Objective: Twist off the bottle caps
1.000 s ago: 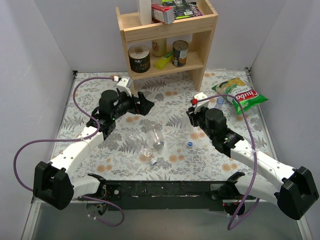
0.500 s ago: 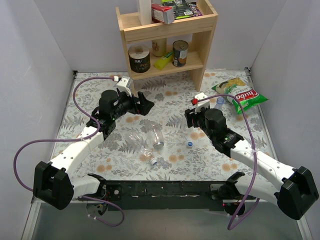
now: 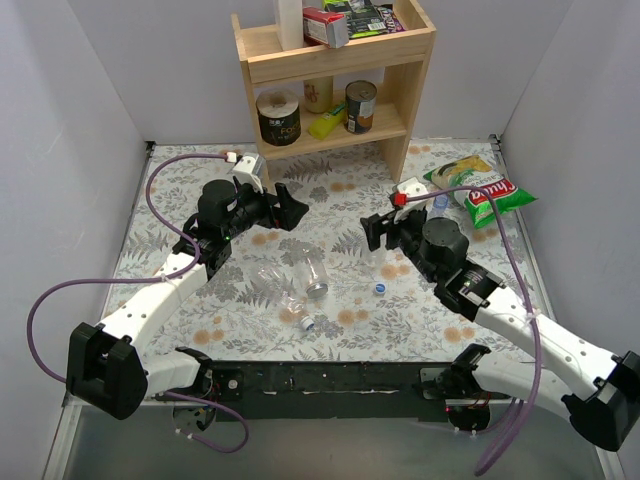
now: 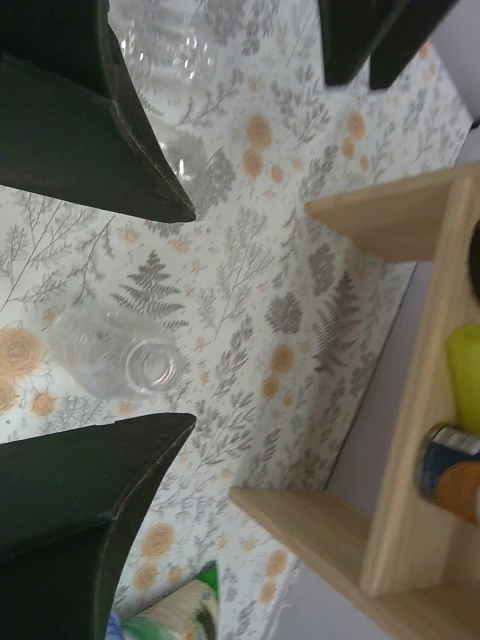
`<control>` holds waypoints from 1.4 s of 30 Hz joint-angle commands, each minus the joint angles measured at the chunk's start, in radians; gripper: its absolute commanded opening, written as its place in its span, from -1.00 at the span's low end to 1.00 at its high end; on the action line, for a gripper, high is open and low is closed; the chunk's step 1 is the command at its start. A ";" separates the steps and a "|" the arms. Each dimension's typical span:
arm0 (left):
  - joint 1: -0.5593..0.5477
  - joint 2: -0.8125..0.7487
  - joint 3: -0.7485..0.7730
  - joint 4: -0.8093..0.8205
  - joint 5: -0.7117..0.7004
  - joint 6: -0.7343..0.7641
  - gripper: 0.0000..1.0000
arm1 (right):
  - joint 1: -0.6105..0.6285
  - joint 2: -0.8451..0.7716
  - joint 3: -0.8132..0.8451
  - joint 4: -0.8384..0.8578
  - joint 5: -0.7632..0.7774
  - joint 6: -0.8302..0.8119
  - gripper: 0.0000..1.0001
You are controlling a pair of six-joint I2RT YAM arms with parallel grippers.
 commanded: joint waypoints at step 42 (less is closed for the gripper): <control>0.024 -0.124 -0.004 -0.059 -0.320 0.030 0.96 | 0.312 0.723 0.352 -0.390 -0.037 0.564 0.54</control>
